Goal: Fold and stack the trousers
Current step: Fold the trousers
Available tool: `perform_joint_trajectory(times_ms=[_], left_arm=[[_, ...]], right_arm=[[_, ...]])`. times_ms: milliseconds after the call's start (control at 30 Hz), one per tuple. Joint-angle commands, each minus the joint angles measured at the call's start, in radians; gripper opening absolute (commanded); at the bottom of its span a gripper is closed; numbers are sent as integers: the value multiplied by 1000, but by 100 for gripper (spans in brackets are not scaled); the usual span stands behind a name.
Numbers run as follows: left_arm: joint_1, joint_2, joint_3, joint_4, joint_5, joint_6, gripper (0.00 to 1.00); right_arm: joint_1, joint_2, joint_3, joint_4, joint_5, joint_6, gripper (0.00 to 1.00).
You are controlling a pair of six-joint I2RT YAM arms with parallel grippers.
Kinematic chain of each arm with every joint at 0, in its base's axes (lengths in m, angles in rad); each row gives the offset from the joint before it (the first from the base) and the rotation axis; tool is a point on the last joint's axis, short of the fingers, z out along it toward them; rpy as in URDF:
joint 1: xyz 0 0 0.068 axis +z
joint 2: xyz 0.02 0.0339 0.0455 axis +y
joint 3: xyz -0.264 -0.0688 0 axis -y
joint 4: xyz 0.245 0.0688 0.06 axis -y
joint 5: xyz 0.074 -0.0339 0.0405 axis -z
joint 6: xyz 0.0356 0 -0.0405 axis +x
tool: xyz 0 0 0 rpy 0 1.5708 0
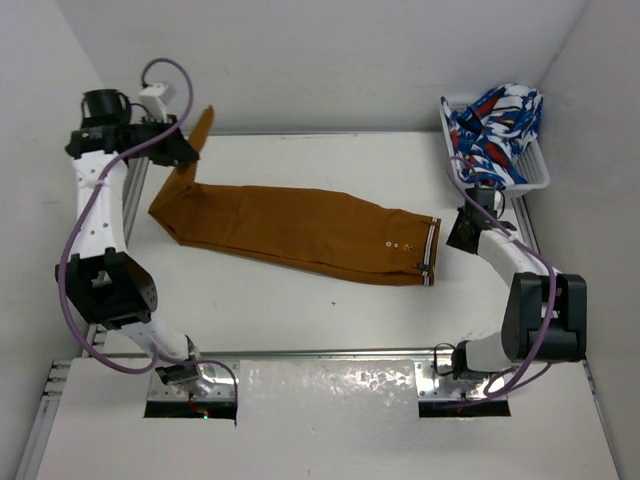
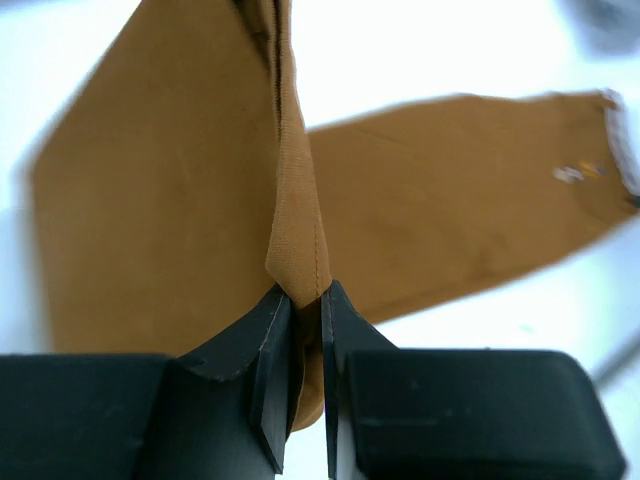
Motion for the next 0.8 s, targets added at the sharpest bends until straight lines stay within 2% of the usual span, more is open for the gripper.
perform_joint_trajectory(times_ms=[0, 67, 200, 400, 567, 767], left_arm=[[-77, -34, -80, 96, 33, -93, 0], [-132, -28, -115, 139, 53, -154, 0], [-222, -48, -189, 205, 57, -219, 0], [-358, -36, -321, 305, 88, -300, 0], [-502, -10, -343, 372, 88, -355, 0], [-571, 35, -418, 490, 27, -406, 0]], right_arm=[[81, 23, -11, 63, -23, 46, 25], [130, 71, 4, 57, -26, 69, 25], [131, 126, 24, 43, -48, 118, 26], [131, 135, 26, 66, -36, 104, 26], [131, 145, 43, 71, -29, 95, 26], [132, 149, 53, 71, -28, 83, 26]])
